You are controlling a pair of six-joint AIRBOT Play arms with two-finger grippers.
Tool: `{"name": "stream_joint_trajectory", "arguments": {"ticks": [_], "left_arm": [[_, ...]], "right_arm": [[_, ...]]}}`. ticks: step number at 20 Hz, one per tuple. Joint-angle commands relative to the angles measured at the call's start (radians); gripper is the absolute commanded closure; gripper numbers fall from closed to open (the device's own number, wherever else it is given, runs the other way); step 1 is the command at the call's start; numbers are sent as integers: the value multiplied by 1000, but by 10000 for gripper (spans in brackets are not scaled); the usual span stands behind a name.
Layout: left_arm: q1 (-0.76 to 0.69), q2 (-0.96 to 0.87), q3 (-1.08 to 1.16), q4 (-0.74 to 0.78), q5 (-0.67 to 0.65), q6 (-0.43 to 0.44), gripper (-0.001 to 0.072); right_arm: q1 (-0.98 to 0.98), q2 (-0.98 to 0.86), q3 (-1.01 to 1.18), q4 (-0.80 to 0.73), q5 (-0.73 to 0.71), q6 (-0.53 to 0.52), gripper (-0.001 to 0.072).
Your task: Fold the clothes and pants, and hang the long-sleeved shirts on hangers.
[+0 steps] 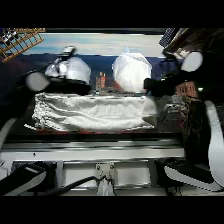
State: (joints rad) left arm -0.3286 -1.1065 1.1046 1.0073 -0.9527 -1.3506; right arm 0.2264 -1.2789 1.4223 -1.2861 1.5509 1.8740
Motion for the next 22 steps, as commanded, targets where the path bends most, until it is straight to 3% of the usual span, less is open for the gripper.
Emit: {"name": "stream_joint_trajectory", "arguments": {"ticks": [1,8,13,14,16,18,22], "left_arm": [[144,279,-208,10,-48,-36,679],[183,665,-436,19,-67,-185,679],[183,708,-448,130,-99,-277,678],[183,704,-448,130,-102,-277,679],[183,697,-448,130,-103,-277,678],[183,689,-449,135,-104,-277,678],[183,668,-449,145,-103,-278,678]], "right_arm": [[148,-70,0,15,-102,46,672],[317,-241,0,68,-261,16,672],[387,-335,0,132,-369,-71,656],[393,-346,0,161,-380,-108,548],[397,-340,1,182,-356,-156,194],[397,-301,1,101,-318,-175,219],[354,-132,-18,-257,-262,-174,221]]}}
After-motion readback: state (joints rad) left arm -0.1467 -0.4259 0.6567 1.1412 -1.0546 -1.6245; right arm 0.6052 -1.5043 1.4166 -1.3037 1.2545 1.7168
